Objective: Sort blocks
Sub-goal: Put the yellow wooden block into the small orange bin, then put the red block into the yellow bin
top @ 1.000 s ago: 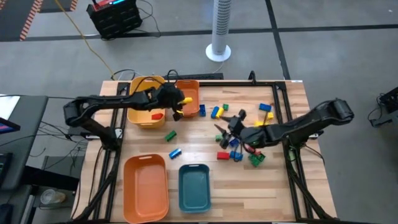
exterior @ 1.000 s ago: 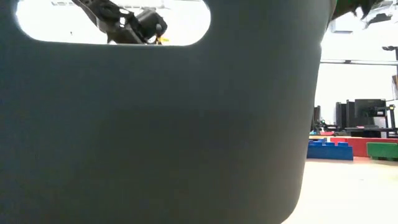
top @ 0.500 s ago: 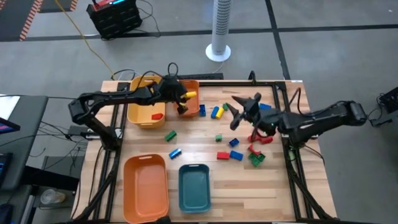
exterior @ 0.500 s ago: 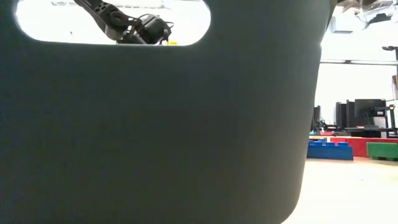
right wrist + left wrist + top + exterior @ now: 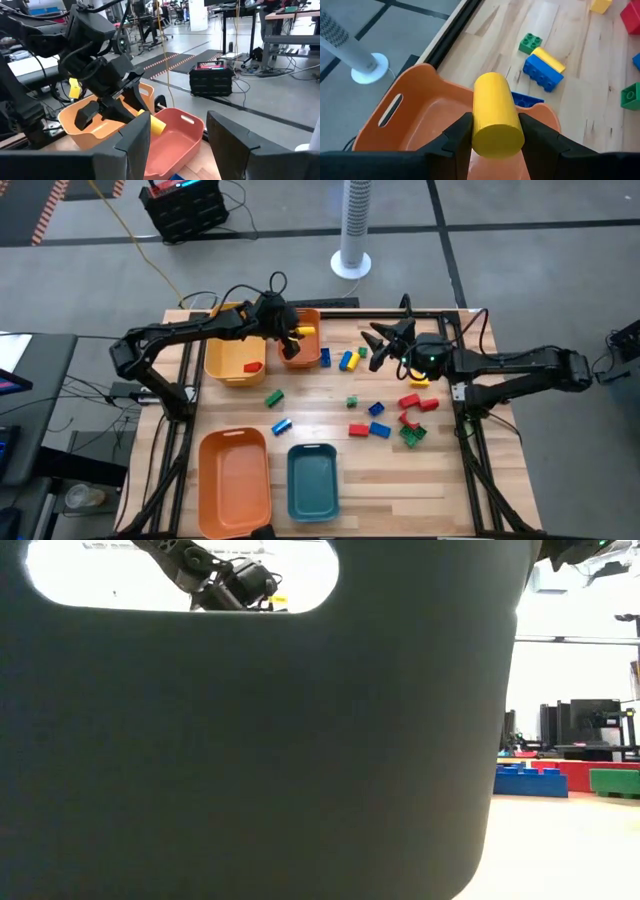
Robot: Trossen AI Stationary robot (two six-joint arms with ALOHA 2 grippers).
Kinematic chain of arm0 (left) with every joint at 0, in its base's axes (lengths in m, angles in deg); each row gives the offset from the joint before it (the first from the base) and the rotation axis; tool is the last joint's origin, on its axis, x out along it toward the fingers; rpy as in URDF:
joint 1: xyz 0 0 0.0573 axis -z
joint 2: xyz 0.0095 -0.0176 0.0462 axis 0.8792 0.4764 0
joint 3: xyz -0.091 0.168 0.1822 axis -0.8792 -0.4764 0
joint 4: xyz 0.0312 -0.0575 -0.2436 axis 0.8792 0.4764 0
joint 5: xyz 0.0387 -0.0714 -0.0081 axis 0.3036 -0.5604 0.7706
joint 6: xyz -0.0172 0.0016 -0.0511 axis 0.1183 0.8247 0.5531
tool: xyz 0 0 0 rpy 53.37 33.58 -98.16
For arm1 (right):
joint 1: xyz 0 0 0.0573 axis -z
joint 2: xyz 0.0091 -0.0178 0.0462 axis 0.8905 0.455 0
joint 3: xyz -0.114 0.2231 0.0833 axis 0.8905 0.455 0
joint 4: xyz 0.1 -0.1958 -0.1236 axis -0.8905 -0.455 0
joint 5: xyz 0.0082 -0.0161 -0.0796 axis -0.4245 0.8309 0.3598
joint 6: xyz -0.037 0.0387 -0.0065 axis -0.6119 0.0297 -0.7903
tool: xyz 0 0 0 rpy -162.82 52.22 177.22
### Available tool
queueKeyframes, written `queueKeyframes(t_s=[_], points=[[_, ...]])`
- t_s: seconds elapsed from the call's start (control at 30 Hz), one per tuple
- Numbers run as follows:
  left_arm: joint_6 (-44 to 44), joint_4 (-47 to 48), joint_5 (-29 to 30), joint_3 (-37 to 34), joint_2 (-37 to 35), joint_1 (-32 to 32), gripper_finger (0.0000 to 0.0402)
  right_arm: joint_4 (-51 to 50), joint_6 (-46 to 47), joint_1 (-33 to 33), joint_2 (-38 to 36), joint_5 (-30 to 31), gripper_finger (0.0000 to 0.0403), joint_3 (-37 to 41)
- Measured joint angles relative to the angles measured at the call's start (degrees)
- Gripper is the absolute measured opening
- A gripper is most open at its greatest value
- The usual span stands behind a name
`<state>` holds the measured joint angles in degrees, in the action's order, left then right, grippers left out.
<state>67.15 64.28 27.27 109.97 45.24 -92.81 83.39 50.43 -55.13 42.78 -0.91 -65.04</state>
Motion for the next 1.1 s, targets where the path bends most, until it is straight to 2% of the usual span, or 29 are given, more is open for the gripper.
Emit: queueKeyframes(t_s=[0.13, 0.37, 0.6, 0.7, 0.8, 0.93, 1.1], points=[[-0.8, 1.2, -0.1, 0.0, 0.0, -0.4, 0.0145, 0.0, -0.5, 1.4, 0.0, -2.3, 0.0207, 0.0], [-3.8, 3.2, -0.8, -0.1, 0.4, -0.5, 0.0202, -0.4, -7.7, 3.2, 0.0, -5.8, 0.0207, 0.0], [-5.1, -0.5, 2.4, -1.3, 0.3, -0.3, 0.0216, -1.2, -17.7, -1.9, 0.0, -5.2, 0.0207, 0.0], [-6.7, -1.6, 2.2, -1.3, -0.2, 0.5, 0.0209, -1.5, -18.9, -7.4, 0.0, -1.2, 0.0207, 0.0], [-6.3, 0.5, 1.6, -1.3, -1.7, 2.7, 0.0205, -1.2, -14.3, -14.7, 1.3, 5.6, 0.0207, 0.0], [-5.9, 4.3, 5.7, -0.9, -4.4, 7.2, 0.0204, -1.5, -9.0, -22.7, 4.5, 14.2, 0.0207, 0.0], [-3.7, 5.3, 7.0, -1.3, -7.8, 12.6, 0.0203, -2.6, -3.2, -25.9, 9.9, 15.8, 0.0207, 0.0]])
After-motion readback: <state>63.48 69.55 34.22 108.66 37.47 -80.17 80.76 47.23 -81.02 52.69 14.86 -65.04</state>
